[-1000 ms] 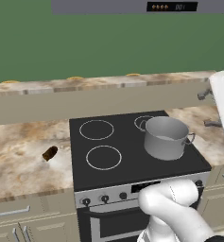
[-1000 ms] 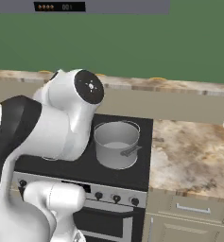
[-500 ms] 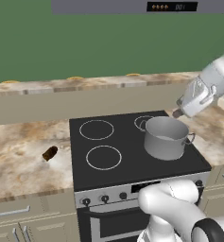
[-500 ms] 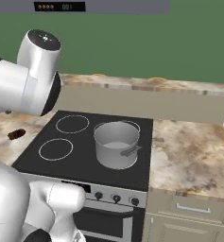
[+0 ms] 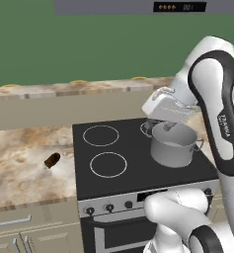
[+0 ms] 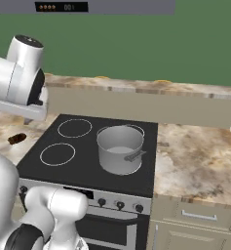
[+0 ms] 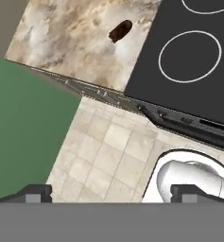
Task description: Turn on the burner for the pot on the stove. Wait thirty seconds for the pot to heat up. Then add the sweet potato to the pot.
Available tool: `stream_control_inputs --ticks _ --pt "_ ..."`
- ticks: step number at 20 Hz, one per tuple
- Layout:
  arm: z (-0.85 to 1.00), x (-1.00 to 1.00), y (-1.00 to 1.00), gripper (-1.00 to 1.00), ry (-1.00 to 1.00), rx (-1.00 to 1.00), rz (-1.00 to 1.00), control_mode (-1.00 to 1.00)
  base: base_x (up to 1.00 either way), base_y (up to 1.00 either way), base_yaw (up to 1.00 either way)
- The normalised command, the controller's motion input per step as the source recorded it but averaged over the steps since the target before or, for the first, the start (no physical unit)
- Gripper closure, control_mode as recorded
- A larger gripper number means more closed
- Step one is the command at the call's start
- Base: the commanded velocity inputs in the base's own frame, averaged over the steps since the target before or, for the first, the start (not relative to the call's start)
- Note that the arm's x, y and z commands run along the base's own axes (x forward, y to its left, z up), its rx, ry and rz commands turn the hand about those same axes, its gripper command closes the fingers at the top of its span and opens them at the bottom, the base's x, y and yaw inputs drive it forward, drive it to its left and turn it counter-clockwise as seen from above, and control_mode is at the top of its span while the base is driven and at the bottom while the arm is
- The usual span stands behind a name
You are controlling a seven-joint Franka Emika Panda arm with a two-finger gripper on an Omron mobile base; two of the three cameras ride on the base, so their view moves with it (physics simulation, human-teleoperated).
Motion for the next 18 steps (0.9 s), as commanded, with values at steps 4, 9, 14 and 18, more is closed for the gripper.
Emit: stream_control_inputs --ticks 4,9,14,18 --pt "-0.31 0.0 0.66 -1.0 0.2 0.0 -0.54 -1.0 0.0 0.0 0.0" --pt "-0.1 0.03 0.75 -1.0 0.04 -0.05 -0.5 -1.0 0.0 0.0 0.0" --pt "-0.02 0.34 0.48 -1.0 0.12 -0.18 -0.37 -1.0 0.0 0.0 0.0" --pt "-0.14 0.42 0.41 -1.0 0.12 -0.18 -0.28 -1.0 0.0 0.0 0.0"
